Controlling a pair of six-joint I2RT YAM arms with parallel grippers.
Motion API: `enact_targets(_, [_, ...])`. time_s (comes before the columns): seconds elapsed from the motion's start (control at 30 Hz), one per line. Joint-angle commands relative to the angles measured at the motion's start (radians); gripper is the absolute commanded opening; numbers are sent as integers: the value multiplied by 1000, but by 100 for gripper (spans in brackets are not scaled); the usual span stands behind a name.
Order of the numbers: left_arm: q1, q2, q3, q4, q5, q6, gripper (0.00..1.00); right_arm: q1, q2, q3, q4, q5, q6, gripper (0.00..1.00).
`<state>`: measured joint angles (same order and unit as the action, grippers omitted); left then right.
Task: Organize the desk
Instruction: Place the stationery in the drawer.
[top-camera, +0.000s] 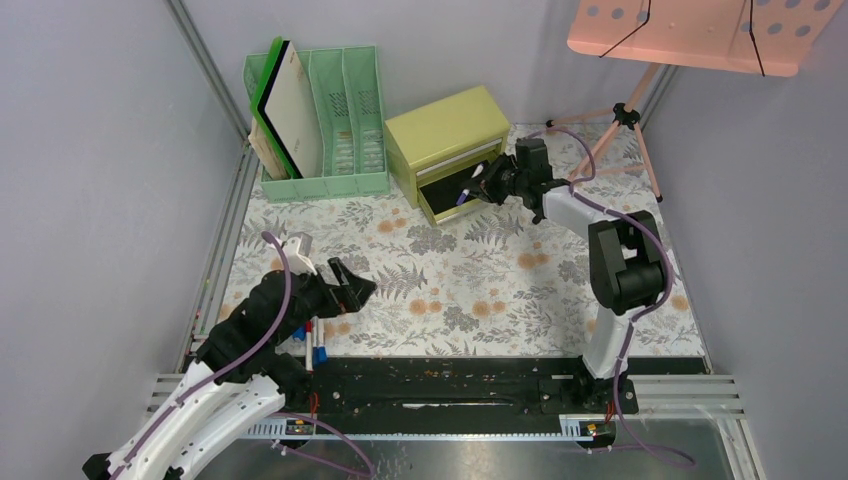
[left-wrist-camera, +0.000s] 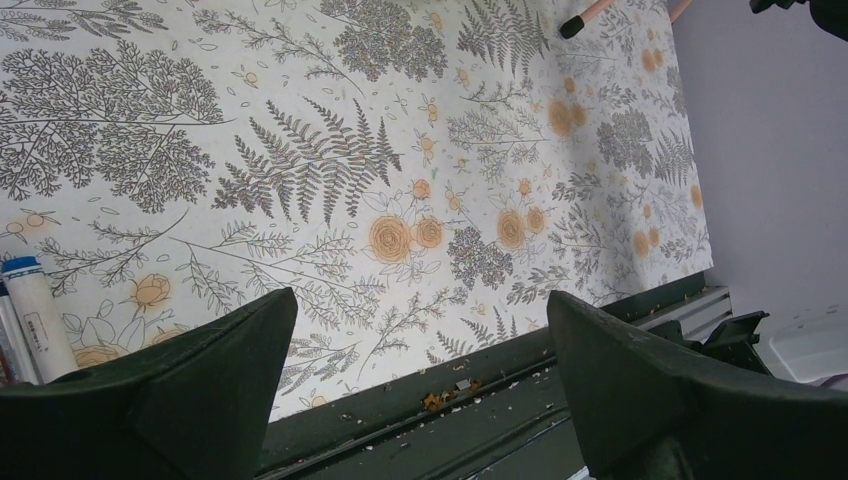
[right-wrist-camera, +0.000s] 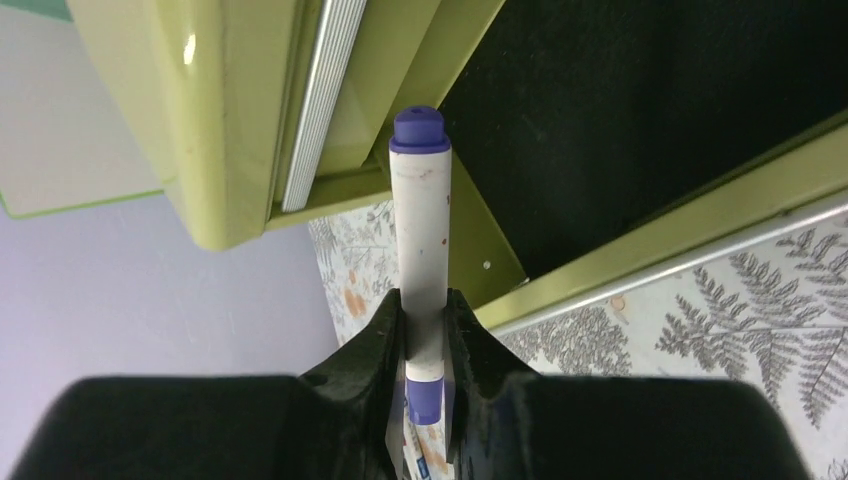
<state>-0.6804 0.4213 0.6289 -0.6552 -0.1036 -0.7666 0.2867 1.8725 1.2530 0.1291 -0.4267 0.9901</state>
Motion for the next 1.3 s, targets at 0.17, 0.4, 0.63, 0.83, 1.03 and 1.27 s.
enact_targets(0.17, [0,-27,18,-12,36,-19,99,-8,88,116,26,56,26,14])
enact_targets(0.4, [0,-25,6,-11,33,-26,99,-10,102,152,-27,54,-16,50])
enact_targets(0.63, [0,-11,12,-11,40,-12,99,-12,60,131,10,14,-41,60])
enact_targets(0.83, [1,-2,10,-26,16,-26,99,-12,-35,48,25,5,-75,64])
enact_targets(1.03, [1,21,-4,-68,-62,-60,99,-12,-133,-65,30,-21,-96,64])
enact_targets(1.27, [0,124,12,-162,-138,-78,99,-12,-264,-277,73,-47,-108,65])
